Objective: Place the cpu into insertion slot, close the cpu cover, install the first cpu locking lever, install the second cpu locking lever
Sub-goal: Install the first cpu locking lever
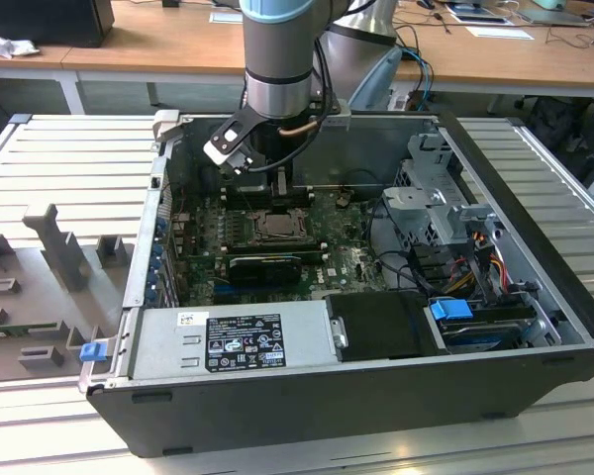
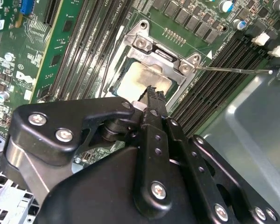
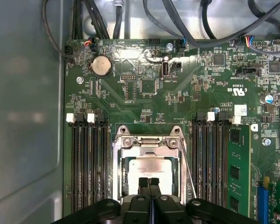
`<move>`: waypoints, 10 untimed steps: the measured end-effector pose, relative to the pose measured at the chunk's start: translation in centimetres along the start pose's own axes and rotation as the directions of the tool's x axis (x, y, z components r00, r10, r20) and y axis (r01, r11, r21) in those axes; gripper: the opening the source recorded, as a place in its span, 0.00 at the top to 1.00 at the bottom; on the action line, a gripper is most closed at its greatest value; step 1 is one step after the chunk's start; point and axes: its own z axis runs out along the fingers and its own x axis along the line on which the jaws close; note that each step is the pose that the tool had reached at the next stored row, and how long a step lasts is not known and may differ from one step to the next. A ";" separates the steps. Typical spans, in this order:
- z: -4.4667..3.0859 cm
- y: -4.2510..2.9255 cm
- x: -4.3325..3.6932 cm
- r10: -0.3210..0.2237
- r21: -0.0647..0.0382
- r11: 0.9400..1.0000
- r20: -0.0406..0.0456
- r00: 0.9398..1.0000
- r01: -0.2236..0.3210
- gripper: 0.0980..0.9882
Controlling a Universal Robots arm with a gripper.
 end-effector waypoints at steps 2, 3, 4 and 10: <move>-0.04 -0.01 0.00 0.000 0.000 1.000 0.000 1.000 0.000 0.99; -0.17 -0.01 0.00 0.000 0.000 1.000 0.000 1.000 0.000 0.99; -0.24 0.00 0.01 0.000 0.000 1.000 0.000 1.000 0.000 0.99; -0.57 0.01 0.02 0.000 0.000 1.000 0.000 1.000 0.000 0.99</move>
